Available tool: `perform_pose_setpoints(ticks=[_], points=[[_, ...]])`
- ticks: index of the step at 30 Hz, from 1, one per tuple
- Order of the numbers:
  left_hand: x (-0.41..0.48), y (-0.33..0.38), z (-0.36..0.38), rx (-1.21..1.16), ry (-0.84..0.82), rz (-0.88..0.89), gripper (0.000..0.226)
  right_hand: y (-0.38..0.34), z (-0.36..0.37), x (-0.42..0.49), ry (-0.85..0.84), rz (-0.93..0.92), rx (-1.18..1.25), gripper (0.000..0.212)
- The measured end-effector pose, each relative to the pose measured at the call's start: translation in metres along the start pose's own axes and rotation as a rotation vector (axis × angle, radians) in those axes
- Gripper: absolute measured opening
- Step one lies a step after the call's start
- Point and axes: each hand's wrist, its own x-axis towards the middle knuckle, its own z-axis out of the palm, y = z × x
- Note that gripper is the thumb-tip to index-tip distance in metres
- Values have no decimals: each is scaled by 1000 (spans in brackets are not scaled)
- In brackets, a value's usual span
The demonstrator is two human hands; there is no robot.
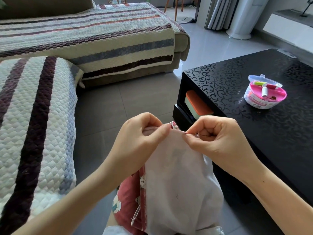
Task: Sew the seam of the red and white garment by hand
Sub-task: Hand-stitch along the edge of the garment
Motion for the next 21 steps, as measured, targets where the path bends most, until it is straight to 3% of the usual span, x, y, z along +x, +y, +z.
perform_pose_setpoints(ticks=[3, 9, 16, 21], points=[[3, -2, 0, -65, -70, -45, 35, 1, 1, -2, -4, -43, -13, 20], [5, -3, -5, -165, -205, 26, 30, 5, -2, -5, -7, -96, -76, 13], [8, -8, -7, -4, -118, 244, 10, 3, -6, -5, -48, -84, -96, 12], [9, -10, -5, 83, -60, 323, 4, 1, -7, 1, -84, 54, 18, 16]])
